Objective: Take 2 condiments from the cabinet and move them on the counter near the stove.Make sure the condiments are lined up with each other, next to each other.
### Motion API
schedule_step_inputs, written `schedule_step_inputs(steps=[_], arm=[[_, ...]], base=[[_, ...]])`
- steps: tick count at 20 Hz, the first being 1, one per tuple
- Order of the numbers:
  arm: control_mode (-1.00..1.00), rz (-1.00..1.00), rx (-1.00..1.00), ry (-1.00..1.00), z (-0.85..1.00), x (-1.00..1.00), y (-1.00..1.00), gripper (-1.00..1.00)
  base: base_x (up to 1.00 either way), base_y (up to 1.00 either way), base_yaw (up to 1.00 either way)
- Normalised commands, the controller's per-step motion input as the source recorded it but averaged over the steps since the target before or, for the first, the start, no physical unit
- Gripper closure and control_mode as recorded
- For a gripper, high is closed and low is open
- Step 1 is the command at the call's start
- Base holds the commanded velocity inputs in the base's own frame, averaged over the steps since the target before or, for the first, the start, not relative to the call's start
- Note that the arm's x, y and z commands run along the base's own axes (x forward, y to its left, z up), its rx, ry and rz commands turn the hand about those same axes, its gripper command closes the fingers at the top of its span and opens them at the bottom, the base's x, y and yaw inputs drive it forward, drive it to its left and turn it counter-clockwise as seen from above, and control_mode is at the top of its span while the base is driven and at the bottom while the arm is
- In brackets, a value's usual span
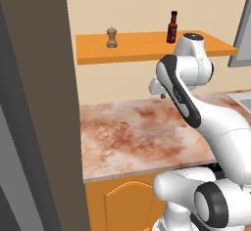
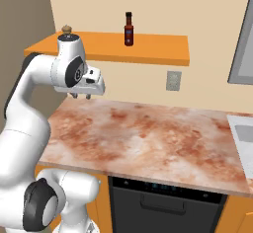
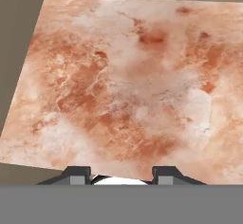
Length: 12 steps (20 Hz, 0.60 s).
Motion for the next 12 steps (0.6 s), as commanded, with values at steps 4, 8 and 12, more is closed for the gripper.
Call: schedule_step_inputs(steps=[4, 8, 12], arm=[[-1.00, 0.00, 0.00, 0.00, 0.00, -0.38, 0.00, -1.00], [-1.00, 0.00, 0.00, -0.16, 0.03, -0.58, 0.04, -1.00], [-1.00, 0.00, 0.00, -0.29, 0.31, -0.16, 0.06, -1.00]], base=[[0.00, 0.00, 0.00], [0.00, 0.00, 0.00], [0.00, 0.00, 0.00]])
